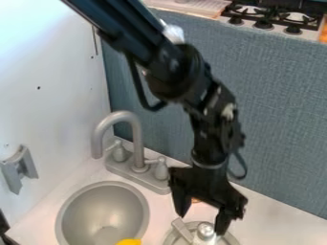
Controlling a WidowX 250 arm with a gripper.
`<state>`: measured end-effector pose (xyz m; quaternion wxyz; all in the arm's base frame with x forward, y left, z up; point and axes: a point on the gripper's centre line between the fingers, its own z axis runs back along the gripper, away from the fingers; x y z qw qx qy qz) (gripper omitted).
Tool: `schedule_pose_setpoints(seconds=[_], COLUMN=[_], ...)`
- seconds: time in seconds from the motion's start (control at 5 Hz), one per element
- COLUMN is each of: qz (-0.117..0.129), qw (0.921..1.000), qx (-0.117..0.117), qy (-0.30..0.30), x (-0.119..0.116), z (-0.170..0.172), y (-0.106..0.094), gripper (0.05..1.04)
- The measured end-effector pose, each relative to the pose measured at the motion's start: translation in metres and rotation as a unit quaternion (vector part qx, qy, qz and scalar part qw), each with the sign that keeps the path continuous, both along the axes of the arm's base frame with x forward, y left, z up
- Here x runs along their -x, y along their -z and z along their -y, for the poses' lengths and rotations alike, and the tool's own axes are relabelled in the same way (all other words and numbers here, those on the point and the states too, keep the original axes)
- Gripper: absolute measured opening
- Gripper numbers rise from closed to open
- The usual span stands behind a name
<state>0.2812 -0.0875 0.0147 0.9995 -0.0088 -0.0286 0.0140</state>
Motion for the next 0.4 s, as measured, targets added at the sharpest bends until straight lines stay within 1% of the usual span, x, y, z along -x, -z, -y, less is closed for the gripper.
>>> schedule_pose_setpoints(seconds=[0.2, 0.4], qz=[0.004, -0.024], qw=[0.9999, 0.9982], qx=[0.010, 0.029], qy=[0.011, 0.047], x=[0.025, 0.046], z=[0.019, 0.044], y=[-0.032, -0.037], gripper=[1.008, 1.007])
